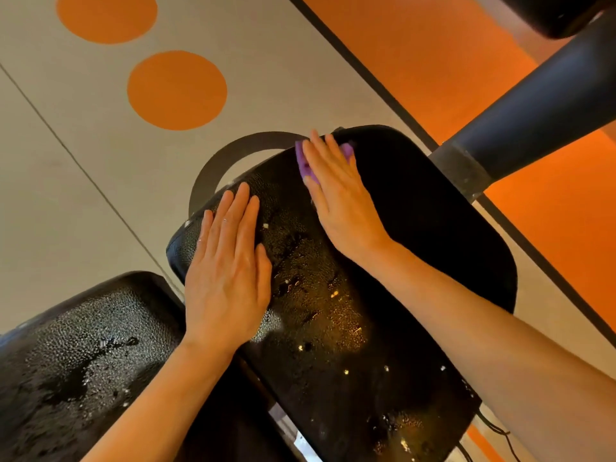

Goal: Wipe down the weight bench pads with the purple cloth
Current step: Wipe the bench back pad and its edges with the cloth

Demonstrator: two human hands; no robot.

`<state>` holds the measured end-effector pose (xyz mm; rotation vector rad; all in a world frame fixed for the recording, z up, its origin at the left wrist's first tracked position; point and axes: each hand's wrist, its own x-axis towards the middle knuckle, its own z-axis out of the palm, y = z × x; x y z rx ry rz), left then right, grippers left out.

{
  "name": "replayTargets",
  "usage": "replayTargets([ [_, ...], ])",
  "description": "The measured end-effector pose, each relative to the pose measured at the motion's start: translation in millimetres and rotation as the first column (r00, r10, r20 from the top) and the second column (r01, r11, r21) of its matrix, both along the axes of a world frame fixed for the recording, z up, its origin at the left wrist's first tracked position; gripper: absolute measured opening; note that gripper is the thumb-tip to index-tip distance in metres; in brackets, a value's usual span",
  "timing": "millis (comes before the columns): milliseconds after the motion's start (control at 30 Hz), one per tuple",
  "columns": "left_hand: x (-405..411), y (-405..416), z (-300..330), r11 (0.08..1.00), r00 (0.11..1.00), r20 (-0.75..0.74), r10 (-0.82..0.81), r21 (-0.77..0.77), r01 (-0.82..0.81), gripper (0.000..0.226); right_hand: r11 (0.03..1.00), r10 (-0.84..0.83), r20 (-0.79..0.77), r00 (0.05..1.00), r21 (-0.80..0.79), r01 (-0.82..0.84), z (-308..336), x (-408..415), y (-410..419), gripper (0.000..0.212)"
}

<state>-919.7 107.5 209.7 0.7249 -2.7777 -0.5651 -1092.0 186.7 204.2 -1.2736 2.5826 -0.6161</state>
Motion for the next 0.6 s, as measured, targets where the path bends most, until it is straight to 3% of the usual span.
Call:
replayTargets([
  [67, -0.4, 1.0, -0.3, 1.000, 1.000, -0.001, 0.004, 0.001, -0.004, 0.053, 1.000, 0.024, -0.015, 1.000, -0.001, -0.024, -1.9, 1.8, 6.8, 0.048],
  [233, 0.5, 0.6, 0.3, 1.000, 1.000, -0.020, 0.009, 0.012, -0.009, 0.054, 0.981, 0.189, 0.064, 0.980, 0.033, -0.191, 10.0, 57.7, 133.7, 0.050],
  [433, 0.7, 0.8, 0.1, 1.000, 1.000, 0.021, 0.003, -0.009, -0.003, 0.053, 1.000, -0.011, 0.005, 1.000, -0.006, 0.011, -3.4, 1.5, -9.6, 0.049],
  [500, 0.7, -0.7, 2.1, 1.000, 0.999, 0.036, -0.010, 0.013, 0.009, 0.053, 0.999, 0.046, 0.017, 0.999, 0.008, -0.046, -4.8, 10.2, 11.1, 0.050],
  [600, 11.6, -4.5, 10.2, 0.999, 0.998, 0.054, -0.018, 0.050, 0.016, 0.057, 0.987, 0.150, 0.042, 0.988, 0.054, -0.152, 11.1, 59.0, 105.3, 0.052],
])
